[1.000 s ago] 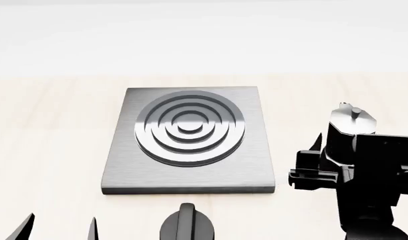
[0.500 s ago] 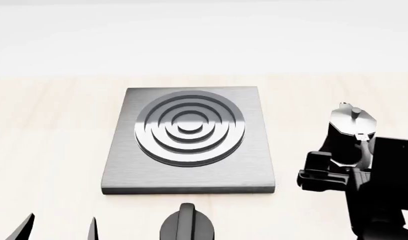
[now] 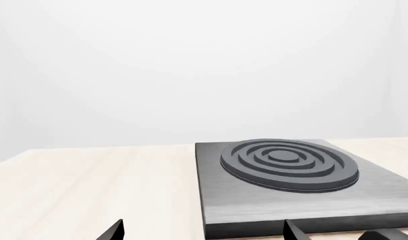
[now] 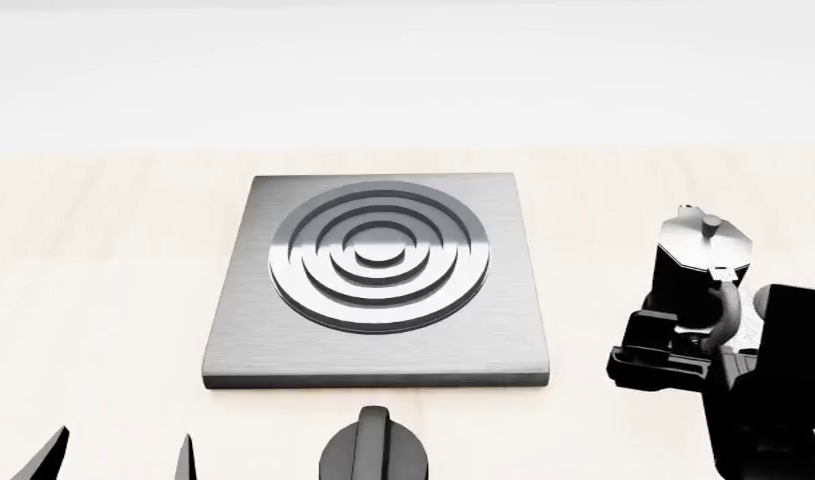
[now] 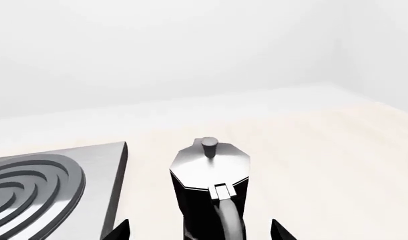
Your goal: Put the moka pot on the stove.
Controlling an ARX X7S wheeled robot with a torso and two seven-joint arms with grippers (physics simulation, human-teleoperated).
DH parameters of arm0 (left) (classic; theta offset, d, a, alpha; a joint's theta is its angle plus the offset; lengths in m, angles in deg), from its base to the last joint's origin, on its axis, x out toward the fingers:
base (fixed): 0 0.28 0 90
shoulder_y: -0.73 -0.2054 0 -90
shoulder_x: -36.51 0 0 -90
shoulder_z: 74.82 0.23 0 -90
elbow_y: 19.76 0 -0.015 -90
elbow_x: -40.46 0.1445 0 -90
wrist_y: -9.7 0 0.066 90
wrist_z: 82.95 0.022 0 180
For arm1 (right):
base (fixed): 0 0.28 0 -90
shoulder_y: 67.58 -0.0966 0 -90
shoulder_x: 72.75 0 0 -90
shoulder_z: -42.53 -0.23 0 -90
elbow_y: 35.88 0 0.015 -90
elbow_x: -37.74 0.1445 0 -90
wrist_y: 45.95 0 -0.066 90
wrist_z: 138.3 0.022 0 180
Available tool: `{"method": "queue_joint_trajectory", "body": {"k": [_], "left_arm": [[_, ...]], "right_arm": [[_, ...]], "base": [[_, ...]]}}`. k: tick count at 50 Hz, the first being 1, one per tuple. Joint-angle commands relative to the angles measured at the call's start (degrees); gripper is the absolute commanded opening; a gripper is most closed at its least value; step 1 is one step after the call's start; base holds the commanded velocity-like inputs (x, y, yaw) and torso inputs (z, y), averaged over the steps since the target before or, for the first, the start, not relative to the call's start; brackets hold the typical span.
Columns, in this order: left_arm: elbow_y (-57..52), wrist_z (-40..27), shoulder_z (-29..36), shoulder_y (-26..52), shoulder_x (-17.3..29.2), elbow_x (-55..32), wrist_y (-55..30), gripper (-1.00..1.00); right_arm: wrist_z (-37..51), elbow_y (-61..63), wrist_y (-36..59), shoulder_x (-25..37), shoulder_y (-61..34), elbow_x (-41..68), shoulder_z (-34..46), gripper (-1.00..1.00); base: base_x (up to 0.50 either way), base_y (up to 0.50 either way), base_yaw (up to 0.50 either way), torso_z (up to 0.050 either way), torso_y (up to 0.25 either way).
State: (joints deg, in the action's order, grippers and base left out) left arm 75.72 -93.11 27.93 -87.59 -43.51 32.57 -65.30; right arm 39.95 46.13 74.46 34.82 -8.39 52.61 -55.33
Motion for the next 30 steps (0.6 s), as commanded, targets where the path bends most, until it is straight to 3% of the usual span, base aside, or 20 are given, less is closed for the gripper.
{"method": "queue_joint_trajectory", "body": {"k": [1, 30], "left_arm": [[0.4, 0.16, 0.09, 0.04, -0.01, -0.61, 1.0, 1.0], [0.47, -0.75, 1.02, 0.21, 0.67, -1.07, 1.2, 1.0]], "right_arm": [[-0.55, -5.0, -2.03, -0.08, -1.09, -0.25, -0.27, 1.0], [-3.33, -19.64, -12.25, -0.85, -4.68, 0.06, -0.84, 1.0]], "base": [[0.0, 0.0, 0.0, 0.0, 0.0], [0.0, 0.0, 0.0, 0.0, 0.0]]}}
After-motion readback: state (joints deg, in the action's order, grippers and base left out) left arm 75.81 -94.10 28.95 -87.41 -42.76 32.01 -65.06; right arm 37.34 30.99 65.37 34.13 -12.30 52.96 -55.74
